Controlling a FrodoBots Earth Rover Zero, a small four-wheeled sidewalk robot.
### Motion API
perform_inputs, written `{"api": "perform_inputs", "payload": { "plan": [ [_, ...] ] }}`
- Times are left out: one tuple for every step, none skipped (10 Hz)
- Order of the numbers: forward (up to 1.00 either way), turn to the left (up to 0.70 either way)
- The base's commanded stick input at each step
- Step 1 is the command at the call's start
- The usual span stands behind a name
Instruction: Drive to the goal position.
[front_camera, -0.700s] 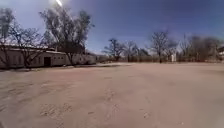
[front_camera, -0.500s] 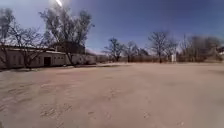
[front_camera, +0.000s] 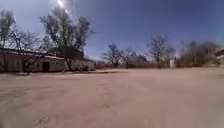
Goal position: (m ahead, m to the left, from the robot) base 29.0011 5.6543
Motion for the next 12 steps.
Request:
{"api": "perform_inputs", "payload": {
  "plan": [
    [1.00, 0.00],
    [1.00, 0.00],
    [1.00, 0.00],
    [1.00, 0.00],
    [1.00, 0.00],
    [1.00, 0.00],
    [1.00, 0.00],
    [1.00, 0.00],
    [1.00, 0.00],
    [1.00, 0.00],
    [1.00, 0.00],
    [1.00, 0.00]
  ]
}}
